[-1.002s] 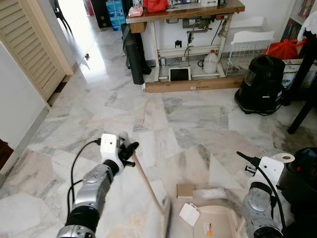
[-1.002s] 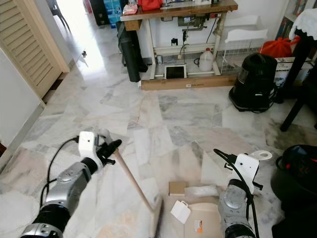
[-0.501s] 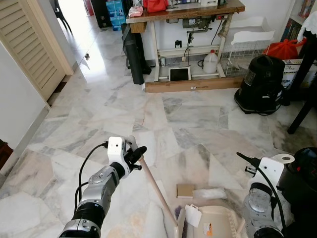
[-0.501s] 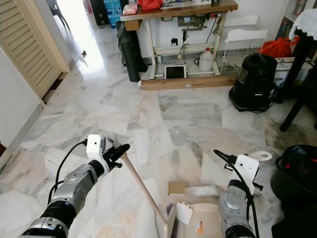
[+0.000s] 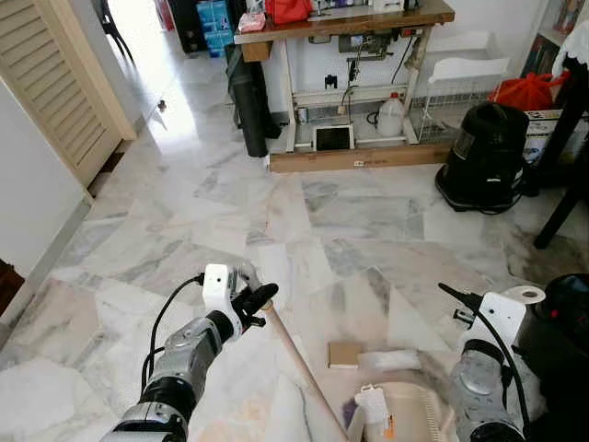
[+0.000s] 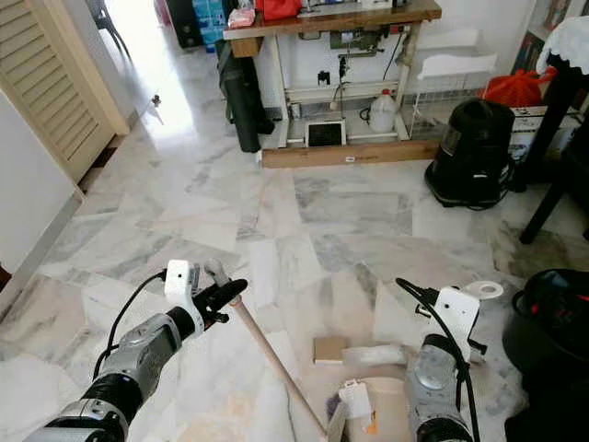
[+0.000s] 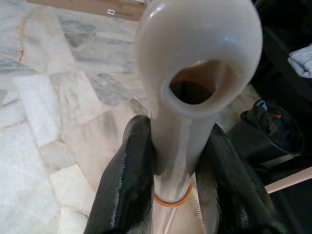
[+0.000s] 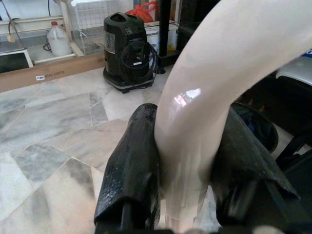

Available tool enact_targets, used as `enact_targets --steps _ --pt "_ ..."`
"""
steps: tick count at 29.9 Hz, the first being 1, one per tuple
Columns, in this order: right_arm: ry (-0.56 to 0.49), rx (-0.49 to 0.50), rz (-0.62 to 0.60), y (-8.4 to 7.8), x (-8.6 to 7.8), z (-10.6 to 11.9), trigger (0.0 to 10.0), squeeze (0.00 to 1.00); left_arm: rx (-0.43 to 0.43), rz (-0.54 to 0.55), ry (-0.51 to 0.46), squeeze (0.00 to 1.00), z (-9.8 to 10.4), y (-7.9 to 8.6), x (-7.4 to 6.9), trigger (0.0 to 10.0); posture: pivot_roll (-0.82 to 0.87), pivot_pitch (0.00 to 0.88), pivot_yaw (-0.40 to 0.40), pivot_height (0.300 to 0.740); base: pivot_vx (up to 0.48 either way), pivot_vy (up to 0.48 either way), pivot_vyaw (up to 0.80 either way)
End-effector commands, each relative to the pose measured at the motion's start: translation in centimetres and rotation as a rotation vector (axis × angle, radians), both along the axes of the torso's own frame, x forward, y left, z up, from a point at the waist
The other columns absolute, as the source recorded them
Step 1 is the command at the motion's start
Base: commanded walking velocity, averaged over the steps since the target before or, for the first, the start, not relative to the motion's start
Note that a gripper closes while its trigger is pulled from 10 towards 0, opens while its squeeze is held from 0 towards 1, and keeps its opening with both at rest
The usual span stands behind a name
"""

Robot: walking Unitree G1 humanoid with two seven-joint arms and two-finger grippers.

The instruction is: Sweep floor

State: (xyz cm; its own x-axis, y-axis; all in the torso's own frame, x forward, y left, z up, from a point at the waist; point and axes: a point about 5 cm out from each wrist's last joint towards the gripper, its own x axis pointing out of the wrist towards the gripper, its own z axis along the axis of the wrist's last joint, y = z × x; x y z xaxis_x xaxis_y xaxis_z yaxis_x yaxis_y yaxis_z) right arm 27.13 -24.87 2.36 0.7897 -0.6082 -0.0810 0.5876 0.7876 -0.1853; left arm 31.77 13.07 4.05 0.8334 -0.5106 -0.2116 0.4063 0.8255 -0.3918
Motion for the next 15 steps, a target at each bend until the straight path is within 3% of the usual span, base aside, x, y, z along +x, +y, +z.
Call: enact_targets --steps 1,7,10,15 --pt "-0.027 0.016 0.014 0.7 0.5 0.3 10.0 0.00 -0.029 0.010 0.016 0.00 -0.2 0.5 -0.1 10.0 -0.04 0.000 0.123 0.740 0.000 0.000 0.00" --pt "-0.025 0.024 0.021 1.0 0.7 0.3 10.0 0.00 -0.056 0.046 -0.034 0.00 0.4 2.3 0.0 10.0 -0.03 0.000 0.123 0.740 0.000 0.000 0.00" --pt "-0.024 0.032 0.027 1.3 0.9 0.4 10.0 0.00 -0.071 0.077 -0.125 0.00 3.1 2.9 0.8 10.0 -0.02 0.000 0.121 0.740 0.000 0.000 0.00" --pt "-0.022 0.036 0.035 1.4 1.0 0.4 10.0 0.00 -0.092 0.113 -0.212 0.00 6.6 4.0 0.7 10.0 -0.01 0.000 0.117 0.740 0.000 0.000 0.00"
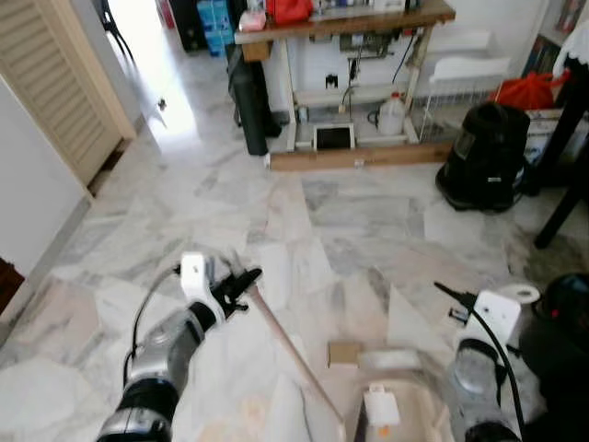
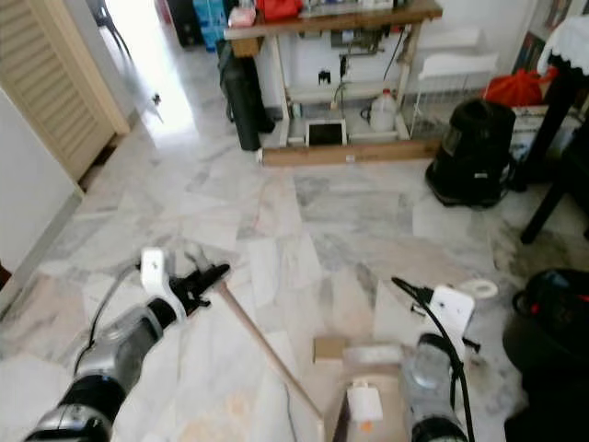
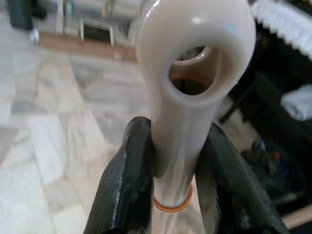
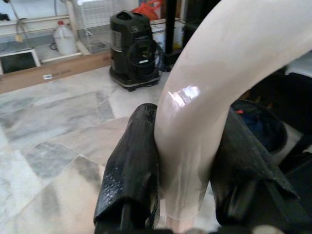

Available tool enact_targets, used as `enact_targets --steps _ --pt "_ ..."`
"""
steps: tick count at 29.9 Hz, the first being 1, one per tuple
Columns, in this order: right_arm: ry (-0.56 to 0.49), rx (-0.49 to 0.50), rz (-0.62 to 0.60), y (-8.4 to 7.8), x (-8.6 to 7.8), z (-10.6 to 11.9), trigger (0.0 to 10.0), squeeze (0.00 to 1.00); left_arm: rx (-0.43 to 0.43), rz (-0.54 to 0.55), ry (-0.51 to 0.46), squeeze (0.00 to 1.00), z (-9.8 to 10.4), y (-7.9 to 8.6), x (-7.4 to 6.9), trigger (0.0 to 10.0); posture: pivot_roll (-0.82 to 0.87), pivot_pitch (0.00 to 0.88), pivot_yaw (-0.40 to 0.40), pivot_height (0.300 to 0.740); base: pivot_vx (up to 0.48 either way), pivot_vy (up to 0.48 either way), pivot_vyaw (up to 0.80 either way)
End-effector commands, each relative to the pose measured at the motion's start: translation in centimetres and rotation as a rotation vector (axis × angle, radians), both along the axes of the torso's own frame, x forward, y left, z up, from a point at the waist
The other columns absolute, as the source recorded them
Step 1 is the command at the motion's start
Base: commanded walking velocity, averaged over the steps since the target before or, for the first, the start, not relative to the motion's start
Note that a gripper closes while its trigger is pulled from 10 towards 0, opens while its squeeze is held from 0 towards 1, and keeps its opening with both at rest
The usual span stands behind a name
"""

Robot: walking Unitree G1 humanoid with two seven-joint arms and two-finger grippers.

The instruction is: Sweep floor

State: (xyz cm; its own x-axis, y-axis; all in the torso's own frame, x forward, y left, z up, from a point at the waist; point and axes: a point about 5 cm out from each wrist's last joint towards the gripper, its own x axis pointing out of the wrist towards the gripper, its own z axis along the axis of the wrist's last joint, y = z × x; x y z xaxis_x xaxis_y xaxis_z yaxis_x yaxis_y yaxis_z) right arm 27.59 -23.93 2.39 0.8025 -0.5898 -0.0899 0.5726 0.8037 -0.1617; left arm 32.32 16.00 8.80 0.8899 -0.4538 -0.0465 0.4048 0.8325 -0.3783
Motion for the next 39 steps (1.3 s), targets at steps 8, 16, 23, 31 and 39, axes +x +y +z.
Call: enact_targets --steps 8,16,23,31,39 --pt "-0.015 0.017 0.017 0.5 0.7 0.4 10.0 0.00 -0.004 0.053 -0.112 0.00 3.4 1.6 -0.2 10.0 -0.01 0.000 0.114 0.740 0.000 0.000 0.00" --pt "-0.049 0.097 -0.011 0.1 1.3 0.9 10.0 0.00 0.056 0.109 -0.106 0.00 3.7 0.5 -0.2 10.0 -0.03 0.000 0.103 0.740 0.000 0.000 0.00" --pt "-0.078 0.125 0.018 0.1 1.7 1.4 10.0 0.00 0.099 0.168 -0.130 0.00 3.6 0.3 0.7 10.0 -0.03 0.000 0.085 0.740 0.000 0.000 0.00" --pt "-0.132 0.188 0.034 0.1 2.0 1.9 10.0 0.00 0.211 0.313 -0.221 0.00 4.7 1.8 1.4 10.0 -0.06 0.000 0.072 0.740 0.000 0.000 0.00" --pt "-0.213 0.398 -0.025 0.1 2.8 2.3 10.0 0.00 0.309 0.348 -0.270 0.00 4.5 1.5 1.9 10.0 -0.07 0.000 0.059 0.740 0.000 0.000 0.00"
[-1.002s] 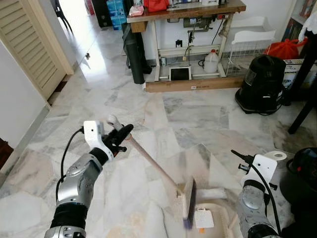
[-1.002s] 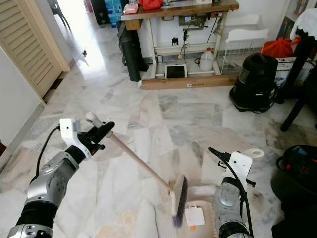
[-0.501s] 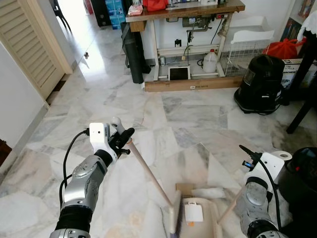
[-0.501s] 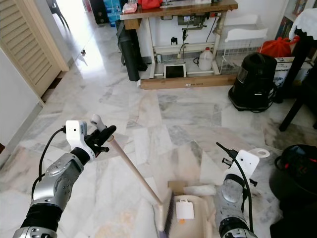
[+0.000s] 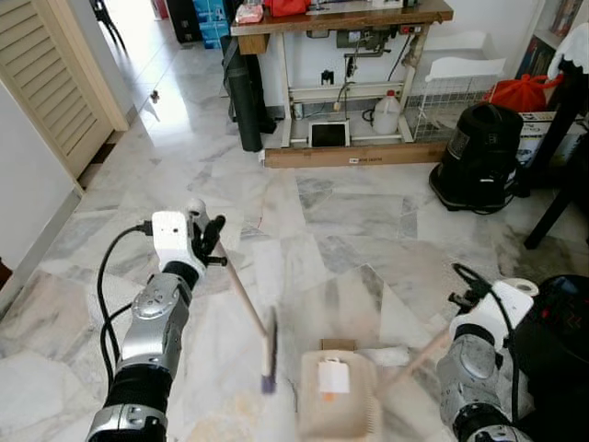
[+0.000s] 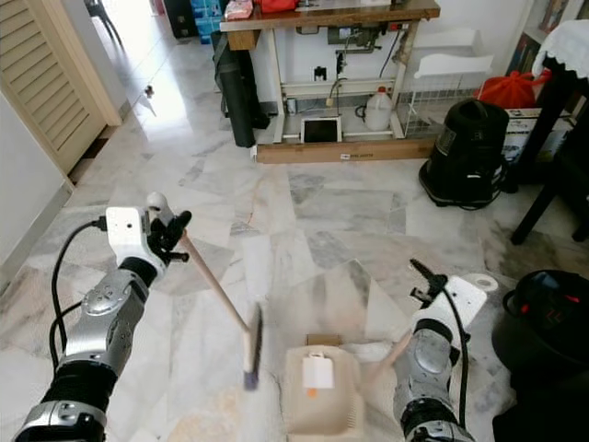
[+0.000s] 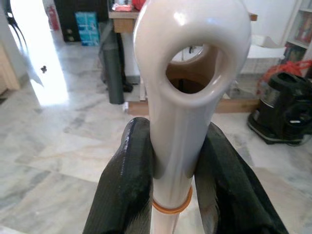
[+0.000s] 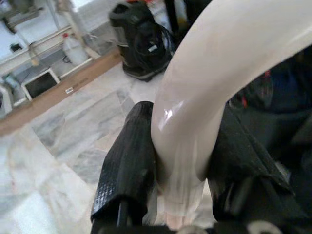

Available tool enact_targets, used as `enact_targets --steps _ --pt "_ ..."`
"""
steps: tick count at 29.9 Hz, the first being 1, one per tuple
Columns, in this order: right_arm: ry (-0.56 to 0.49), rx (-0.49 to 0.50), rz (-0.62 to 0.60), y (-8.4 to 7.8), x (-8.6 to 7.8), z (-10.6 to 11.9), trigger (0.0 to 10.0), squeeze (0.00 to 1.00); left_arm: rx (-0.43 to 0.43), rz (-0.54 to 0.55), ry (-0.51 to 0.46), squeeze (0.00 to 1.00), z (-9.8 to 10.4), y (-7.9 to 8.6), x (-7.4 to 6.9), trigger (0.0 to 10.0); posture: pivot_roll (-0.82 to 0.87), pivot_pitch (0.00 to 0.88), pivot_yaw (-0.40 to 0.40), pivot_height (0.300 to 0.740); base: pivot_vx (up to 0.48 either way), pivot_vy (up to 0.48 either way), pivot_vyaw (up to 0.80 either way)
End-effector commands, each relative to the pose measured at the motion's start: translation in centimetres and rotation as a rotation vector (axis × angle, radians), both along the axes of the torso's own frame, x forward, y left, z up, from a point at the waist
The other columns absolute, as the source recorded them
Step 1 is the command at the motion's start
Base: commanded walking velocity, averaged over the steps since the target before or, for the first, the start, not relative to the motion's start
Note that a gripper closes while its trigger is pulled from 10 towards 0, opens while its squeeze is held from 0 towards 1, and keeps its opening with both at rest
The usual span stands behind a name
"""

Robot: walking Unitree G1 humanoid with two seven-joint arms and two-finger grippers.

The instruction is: Sweep floor

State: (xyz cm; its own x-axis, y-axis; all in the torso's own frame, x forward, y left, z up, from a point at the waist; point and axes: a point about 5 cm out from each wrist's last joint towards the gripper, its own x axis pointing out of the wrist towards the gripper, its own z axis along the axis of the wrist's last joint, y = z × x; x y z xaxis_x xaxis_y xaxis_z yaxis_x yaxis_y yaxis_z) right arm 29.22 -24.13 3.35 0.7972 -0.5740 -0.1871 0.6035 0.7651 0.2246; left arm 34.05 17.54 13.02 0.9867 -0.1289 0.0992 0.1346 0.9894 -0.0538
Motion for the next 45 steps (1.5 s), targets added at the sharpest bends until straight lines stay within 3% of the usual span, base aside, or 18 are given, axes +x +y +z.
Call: enact_targets --steps 1,9,11,15,20,23,25,28,33,36,45 --pt "-0.065 0.023 0.009 0.3 1.2 1.4 10.0 0.00 0.035 0.001 -0.026 0.00 0.3 0.0 0.2 10.0 -0.07 0.000 0.059 0.740 0.000 0.000 0.00" --pt "-0.103 0.130 -0.033 -0.3 1.2 1.4 10.0 0.00 0.057 -0.009 -0.025 0.00 -0.5 -0.5 0.0 10.0 -0.07 0.000 0.051 0.740 0.000 0.000 0.00" --pt "-0.102 0.113 -0.016 -0.5 1.1 1.4 10.0 0.00 0.042 -0.035 -0.017 0.00 -0.7 -0.9 -0.1 10.0 -0.07 0.000 0.048 0.740 0.000 0.000 0.00" --pt "-0.104 0.172 -0.016 -0.2 1.0 1.0 10.0 0.00 -0.060 -0.088 0.007 0.00 -1.0 -1.7 -0.1 10.0 -0.07 0.000 0.047 0.740 0.000 0.000 0.00" --pt "-0.101 0.163 0.015 0.3 1.1 0.9 10.0 0.00 -0.119 -0.127 0.026 0.00 -1.1 -1.6 -0.2 10.0 -0.07 0.000 0.050 0.740 0.000 0.000 0.00" --pt "-0.102 0.156 0.035 0.6 1.2 0.9 10.0 0.00 -0.056 -0.122 0.032 0.00 -1.2 -1.3 -0.2 10.0 -0.07 0.000 0.052 0.740 0.000 0.000 0.00" --pt "-0.102 0.144 0.048 0.7 1.3 1.0 10.0 0.00 0.065 -0.073 0.044 0.00 -1.7 -0.7 -0.1 10.0 -0.07 0.000 0.052 0.740 0.000 0.000 0.00" --pt "-0.102 0.137 0.050 0.6 1.2 1.0 10.0 0.00 0.141 -0.063 0.050 0.00 -2.1 -0.6 -0.2 10.0 -0.07 0.000 0.053 0.740 0.000 0.000 0.00" --pt "-0.127 0.135 0.057 0.4 1.2 1.2 10.0 0.00 0.124 -0.063 0.007 0.00 -2.0 -1.4 -0.7 10.0 -0.08 0.000 0.054 0.740 0.000 0.000 0.00" --pt "-0.137 0.129 0.063 0.5 1.2 1.4 10.0 0.00 0.159 -0.068 0.002 0.00 -2.1 -1.5 -0.9 10.0 -0.08 0.000 0.056 0.740 0.000 0.000 0.00" --pt "-0.173 0.011 0.125 0.7 1.3 2.4 10.0 0.00 0.153 0.046 0.017 0.00 -3.1 0.3 -1.2 10.0 -0.09 0.000 0.052 0.740 0.000 0.000 0.00"
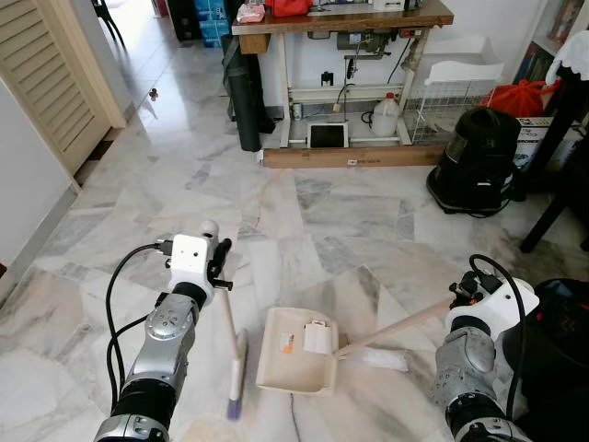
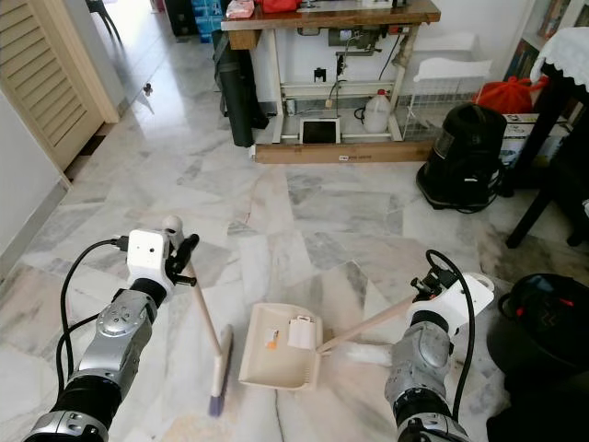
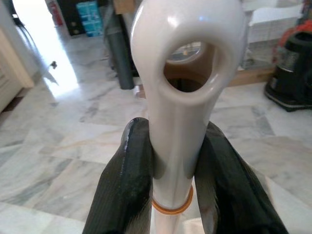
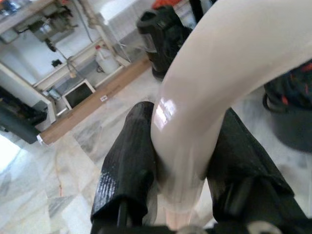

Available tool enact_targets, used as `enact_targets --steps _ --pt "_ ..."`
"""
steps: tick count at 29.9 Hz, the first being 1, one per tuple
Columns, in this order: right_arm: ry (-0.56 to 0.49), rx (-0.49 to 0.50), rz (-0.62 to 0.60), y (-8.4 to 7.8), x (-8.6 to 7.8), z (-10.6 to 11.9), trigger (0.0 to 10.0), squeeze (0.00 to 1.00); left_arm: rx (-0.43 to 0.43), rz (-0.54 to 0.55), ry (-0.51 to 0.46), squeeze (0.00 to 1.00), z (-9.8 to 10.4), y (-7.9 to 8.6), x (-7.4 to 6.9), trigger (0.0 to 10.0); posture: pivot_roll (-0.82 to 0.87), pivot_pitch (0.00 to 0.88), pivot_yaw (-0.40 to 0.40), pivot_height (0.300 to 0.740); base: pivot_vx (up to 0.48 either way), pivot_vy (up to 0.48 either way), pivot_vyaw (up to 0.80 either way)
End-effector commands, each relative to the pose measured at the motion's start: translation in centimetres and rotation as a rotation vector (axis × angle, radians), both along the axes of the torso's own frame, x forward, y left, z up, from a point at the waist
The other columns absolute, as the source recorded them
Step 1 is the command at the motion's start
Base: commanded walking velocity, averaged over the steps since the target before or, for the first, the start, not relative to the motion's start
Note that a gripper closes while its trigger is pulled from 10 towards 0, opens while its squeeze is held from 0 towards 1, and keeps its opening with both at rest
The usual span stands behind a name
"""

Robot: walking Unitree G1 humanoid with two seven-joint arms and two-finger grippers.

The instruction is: Sweep floor

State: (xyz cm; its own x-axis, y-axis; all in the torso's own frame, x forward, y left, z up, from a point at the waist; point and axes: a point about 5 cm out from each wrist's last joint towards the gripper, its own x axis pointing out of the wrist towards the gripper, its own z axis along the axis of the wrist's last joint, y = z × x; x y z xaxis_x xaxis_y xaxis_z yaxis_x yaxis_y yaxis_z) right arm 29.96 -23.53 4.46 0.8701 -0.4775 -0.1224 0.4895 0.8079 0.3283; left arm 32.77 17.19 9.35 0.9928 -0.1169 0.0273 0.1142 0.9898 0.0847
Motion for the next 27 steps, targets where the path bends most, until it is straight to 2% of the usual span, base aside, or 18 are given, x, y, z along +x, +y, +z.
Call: enact_targets --steps 1,8,15,17,18,22,27 --pt "-0.068 -0.047 0.017 0.0 0.5 1.4 10.0 0.00 0.005 0.023 -0.042 0.00 0.6 0.6 0.1 10.0 -0.09 0.000 0.049 0.740 0.000 0.000 0.00" --pt "-0.093 -0.118 0.051 -0.4 0.7 2.3 10.0 0.00 -0.001 0.039 -0.061 0.00 1.0 0.4 0.4 10.0 -0.10 0.000 0.037 0.740 0.000 0.000 0.00" --pt "-0.111 -0.132 0.071 -0.3 1.1 2.9 10.0 0.00 -0.011 0.034 -0.065 0.00 1.0 0.0 0.4 10.0 -0.10 0.000 0.034 0.740 0.000 0.000 0.00" --pt "-0.130 -0.236 0.169 0.9 1.8 3.9 10.0 0.00 -0.020 0.045 -0.081 0.00 1.3 -0.1 0.6 10.0 -0.10 0.000 0.033 0.740 0.000 0.000 0.00" --pt "-0.131 -0.250 0.181 1.0 1.8 4.0 10.0 0.00 -0.021 0.048 -0.082 0.00 1.3 0.0 0.6 10.0 -0.10 0.000 0.033 0.740 0.000 0.000 0.00" --pt "-0.152 -0.288 0.246 2.1 2.3 4.7 10.0 0.00 -0.014 0.041 -0.080 0.00 1.3 0.1 0.7 10.0 -0.10 0.000 0.043 0.740 0.000 0.000 0.00" --pt "-0.177 -0.284 0.262 2.7 3.0 5.5 10.0 0.00 -0.018 0.021 -0.080 0.00 1.4 -0.3 0.8 10.0 -0.10 0.000 0.052 0.740 0.000 0.000 0.00"
